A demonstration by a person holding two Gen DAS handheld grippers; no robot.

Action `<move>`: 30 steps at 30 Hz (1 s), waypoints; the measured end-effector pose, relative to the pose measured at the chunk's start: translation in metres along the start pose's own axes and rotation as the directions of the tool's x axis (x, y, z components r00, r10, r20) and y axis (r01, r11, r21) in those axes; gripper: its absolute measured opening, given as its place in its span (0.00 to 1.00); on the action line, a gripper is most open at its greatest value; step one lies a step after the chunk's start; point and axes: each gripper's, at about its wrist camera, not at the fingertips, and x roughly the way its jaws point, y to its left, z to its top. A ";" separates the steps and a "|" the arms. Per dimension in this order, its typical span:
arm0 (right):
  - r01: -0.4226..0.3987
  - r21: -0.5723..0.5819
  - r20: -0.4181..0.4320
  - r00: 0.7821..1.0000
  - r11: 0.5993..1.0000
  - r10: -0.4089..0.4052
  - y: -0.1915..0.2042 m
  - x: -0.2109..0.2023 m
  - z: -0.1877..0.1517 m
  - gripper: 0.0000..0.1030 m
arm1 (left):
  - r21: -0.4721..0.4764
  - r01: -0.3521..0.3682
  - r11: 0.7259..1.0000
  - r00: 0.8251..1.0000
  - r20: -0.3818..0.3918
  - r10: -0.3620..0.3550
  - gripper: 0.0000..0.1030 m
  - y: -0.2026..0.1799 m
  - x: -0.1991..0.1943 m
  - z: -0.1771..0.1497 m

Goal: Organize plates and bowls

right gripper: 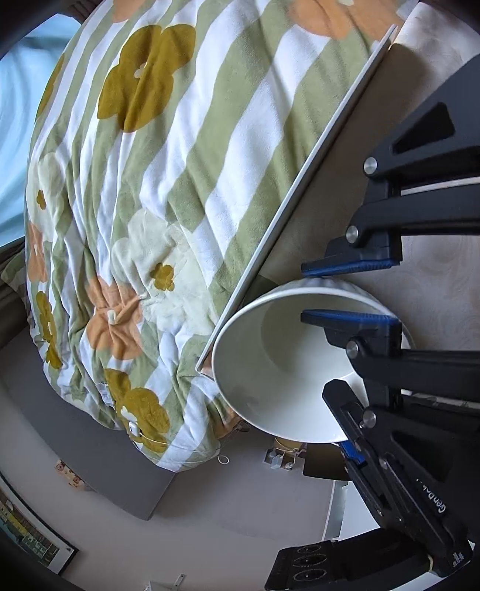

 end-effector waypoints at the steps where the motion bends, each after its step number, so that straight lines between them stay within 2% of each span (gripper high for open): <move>1: 0.005 -0.005 0.003 1.000 1.000 -0.005 0.002 0.000 -0.001 0.16 | 0.008 -0.007 1.000 1.000 0.002 0.007 0.22 -0.001 0.000 0.000; 8: 0.012 -0.022 0.020 1.000 1.000 -0.012 0.007 -0.002 -0.005 0.16 | 0.049 -0.024 0.999 0.999 0.034 0.022 0.22 -0.007 -0.011 -0.003; 14: -0.003 -0.009 0.063 0.998 1.000 0.003 0.012 -0.021 -0.015 0.16 | 0.091 -0.040 0.995 0.996 0.081 0.033 0.22 -0.022 -0.039 -0.012; 23: 0.017 -0.030 0.177 0.984 0.999 -0.011 0.027 -0.103 -0.052 0.16 | 0.154 -0.028 0.988 0.987 0.163 0.003 0.22 -0.061 -0.111 -0.049; 30: 0.023 -0.009 0.245 0.969 1.000 -0.020 0.026 -0.174 -0.109 0.16 | 0.210 -0.015 0.978 0.979 0.201 -0.028 0.22 -0.103 -0.174 -0.115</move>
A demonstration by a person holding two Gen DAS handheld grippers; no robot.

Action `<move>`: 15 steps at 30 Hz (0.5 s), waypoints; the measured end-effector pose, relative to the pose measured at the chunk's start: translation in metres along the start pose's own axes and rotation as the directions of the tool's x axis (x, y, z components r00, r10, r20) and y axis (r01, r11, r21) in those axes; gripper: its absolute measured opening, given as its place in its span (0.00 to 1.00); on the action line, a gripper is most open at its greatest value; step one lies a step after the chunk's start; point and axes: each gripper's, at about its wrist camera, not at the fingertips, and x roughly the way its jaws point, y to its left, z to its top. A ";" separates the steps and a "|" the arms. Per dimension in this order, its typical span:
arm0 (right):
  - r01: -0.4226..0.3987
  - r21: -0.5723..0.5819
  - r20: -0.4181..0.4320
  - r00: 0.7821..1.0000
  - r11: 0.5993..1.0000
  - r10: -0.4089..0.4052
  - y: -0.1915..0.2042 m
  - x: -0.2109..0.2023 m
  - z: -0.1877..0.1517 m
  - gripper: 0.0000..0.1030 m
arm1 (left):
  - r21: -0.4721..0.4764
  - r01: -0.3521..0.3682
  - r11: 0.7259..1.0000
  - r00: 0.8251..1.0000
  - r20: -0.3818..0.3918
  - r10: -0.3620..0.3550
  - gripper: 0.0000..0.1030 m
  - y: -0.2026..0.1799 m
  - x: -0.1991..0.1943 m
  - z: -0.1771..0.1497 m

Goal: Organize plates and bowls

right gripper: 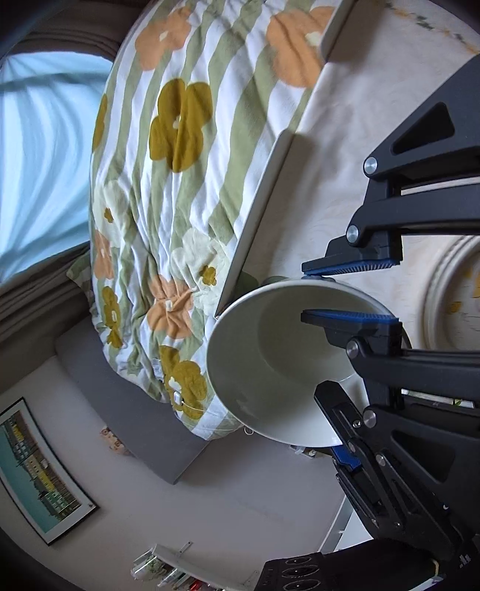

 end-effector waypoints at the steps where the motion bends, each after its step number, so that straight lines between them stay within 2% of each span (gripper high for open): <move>1: 0.006 0.002 0.009 1.000 1.000 -0.006 -0.001 -0.012 -0.007 0.16 | 0.007 0.004 1.000 1.000 0.004 -0.004 0.22 -0.007 -0.007 -0.006; 8: 0.044 0.044 0.059 0.997 0.998 -0.046 -0.023 -0.094 -0.070 0.16 | 0.072 0.058 0.996 0.998 0.004 -0.058 0.22 -0.073 -0.058 -0.065; 15: 0.118 0.115 0.083 0.988 0.986 -0.128 -0.066 -0.166 -0.134 0.16 | 0.136 0.151 0.979 0.987 -0.073 -0.142 0.22 -0.148 -0.077 -0.133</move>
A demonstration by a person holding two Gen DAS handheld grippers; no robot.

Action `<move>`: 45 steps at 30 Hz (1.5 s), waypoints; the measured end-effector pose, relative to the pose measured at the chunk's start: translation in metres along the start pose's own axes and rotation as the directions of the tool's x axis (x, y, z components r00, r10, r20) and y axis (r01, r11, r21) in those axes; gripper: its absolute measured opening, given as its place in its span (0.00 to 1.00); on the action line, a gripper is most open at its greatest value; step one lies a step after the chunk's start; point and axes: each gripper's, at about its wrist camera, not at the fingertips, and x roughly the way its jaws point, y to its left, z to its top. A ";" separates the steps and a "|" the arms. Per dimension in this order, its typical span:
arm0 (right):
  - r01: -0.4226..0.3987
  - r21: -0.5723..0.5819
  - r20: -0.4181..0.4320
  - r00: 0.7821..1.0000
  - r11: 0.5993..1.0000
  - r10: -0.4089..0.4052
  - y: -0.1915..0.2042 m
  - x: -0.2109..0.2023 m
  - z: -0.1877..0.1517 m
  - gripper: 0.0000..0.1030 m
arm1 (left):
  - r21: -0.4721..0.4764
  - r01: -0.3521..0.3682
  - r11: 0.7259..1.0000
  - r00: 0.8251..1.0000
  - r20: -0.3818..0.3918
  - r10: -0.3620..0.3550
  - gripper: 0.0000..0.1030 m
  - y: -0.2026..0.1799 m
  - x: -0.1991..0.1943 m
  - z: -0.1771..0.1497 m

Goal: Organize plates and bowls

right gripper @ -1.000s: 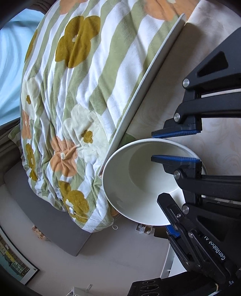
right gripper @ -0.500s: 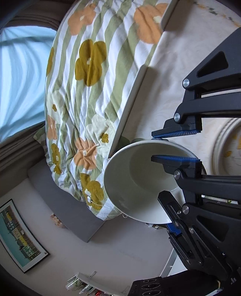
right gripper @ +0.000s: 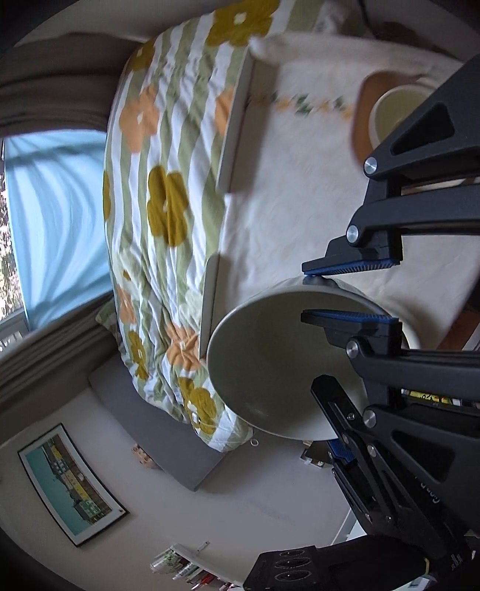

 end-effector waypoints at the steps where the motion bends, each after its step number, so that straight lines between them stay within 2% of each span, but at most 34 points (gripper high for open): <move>1: 0.014 0.015 -0.002 1.000 1.000 -0.014 -0.012 -0.009 -0.008 0.16 | 0.010 0.018 1.000 1.000 -0.016 -0.018 0.22 -0.013 0.003 -0.008; 5: 0.062 0.072 -0.009 0.998 0.995 -0.062 -0.045 -0.028 -0.032 0.16 | 0.050 0.062 0.997 0.995 -0.079 -0.058 0.22 -0.050 0.018 -0.029; 11: 0.123 0.158 -0.043 0.992 0.980 -0.118 -0.092 -0.034 -0.057 0.16 | 0.097 0.121 0.988 0.974 -0.205 -0.099 0.22 -0.094 0.058 -0.051; 16: 0.158 0.178 -0.091 0.985 0.971 -0.144 -0.119 -0.019 -0.074 0.16 | 0.134 0.118 0.984 0.953 -0.293 -0.074 0.22 -0.112 0.096 -0.065; 19: 0.160 0.201 -0.108 0.984 0.966 -0.141 -0.134 -0.012 -0.088 0.16 | 0.172 0.100 0.980 0.946 -0.321 -0.040 0.22 -0.117 0.110 -0.069; 23: 0.177 0.187 -0.115 0.981 0.966 -0.158 -0.139 -0.006 -0.098 0.16 | 0.230 0.071 0.971 0.942 -0.335 0.011 0.22 -0.122 0.122 -0.074; 27: 0.187 0.182 -0.122 0.978 0.965 -0.167 -0.142 0.000 -0.103 0.16 | 0.312 0.015 0.950 0.951 -0.297 0.083 0.22 -0.129 0.127 -0.072; 33: 0.211 0.161 -0.131 0.973 0.964 -0.191 -0.141 0.001 -0.100 0.16 | 0.392 -0.040 0.919 0.948 -0.275 0.158 0.22 -0.138 0.132 -0.075; 36: 0.220 0.155 -0.136 0.970 0.963 -0.200 -0.141 0.001 -0.099 0.16 | 0.408 -0.050 0.912 0.947 -0.271 0.174 0.22 -0.138 0.133 -0.076; 45: 0.240 0.144 -0.139 0.965 0.960 -0.221 -0.138 0.003 -0.098 0.16 | 0.407 -0.046 0.912 0.939 -0.293 0.179 0.22 -0.134 0.141 -0.081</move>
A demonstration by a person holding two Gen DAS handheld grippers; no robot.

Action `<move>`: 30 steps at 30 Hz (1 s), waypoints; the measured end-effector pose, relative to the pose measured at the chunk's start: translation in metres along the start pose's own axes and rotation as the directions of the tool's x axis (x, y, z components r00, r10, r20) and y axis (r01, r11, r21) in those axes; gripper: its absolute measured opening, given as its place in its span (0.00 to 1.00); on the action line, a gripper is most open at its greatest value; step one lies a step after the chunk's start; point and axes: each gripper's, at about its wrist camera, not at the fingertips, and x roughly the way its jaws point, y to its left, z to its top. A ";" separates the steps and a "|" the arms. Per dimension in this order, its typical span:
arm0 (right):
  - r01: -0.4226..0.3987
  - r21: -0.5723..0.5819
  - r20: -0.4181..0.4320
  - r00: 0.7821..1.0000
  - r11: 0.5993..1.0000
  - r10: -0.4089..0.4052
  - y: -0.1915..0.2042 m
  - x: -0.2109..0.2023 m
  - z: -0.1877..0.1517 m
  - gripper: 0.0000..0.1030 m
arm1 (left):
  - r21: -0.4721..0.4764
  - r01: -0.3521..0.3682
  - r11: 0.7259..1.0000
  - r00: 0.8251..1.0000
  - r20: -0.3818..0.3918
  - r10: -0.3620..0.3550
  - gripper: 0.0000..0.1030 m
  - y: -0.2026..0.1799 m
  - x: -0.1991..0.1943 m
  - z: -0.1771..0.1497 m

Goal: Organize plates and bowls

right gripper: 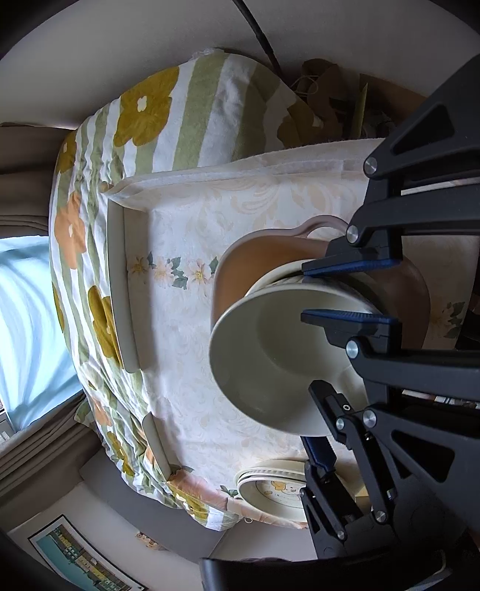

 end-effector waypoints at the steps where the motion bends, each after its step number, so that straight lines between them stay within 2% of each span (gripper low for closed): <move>1: 0.003 -0.002 0.000 1.000 1.000 -0.003 0.001 0.000 0.000 0.16 | -0.001 0.002 1.000 1.000 -0.001 -0.002 0.22 0.001 0.000 0.000; 17: 0.036 -0.007 0.003 0.999 0.999 -0.036 0.003 -0.004 -0.005 0.16 | -0.011 0.033 0.999 0.999 0.007 -0.033 0.22 0.005 -0.004 -0.001; 23: -0.010 0.018 0.062 0.998 1.000 0.008 0.001 -0.026 -0.005 0.16 | -0.032 0.041 0.999 0.996 0.087 -0.038 0.22 0.017 -0.035 -0.001; 26: -0.029 0.016 0.093 0.995 0.999 0.028 0.001 -0.044 -0.005 0.16 | -0.046 0.023 0.999 0.985 0.171 -0.015 0.22 0.027 -0.063 -0.003; 27: -0.035 0.017 0.103 0.994 0.999 0.034 0.001 -0.051 -0.006 0.16 | -0.048 0.008 0.999 0.977 0.213 0.002 0.22 0.030 -0.075 -0.007; 28: -0.039 0.016 0.118 0.992 0.999 0.037 0.001 -0.058 -0.008 0.21 | -0.049 -0.005 0.999 0.969 0.247 0.017 0.22 0.033 -0.086 -0.010; 30: -0.032 0.012 0.162 0.986 0.999 0.030 0.003 -0.076 -0.014 0.49 | -0.046 -0.011 0.999 0.954 0.298 0.024 0.23 0.037 -0.104 -0.017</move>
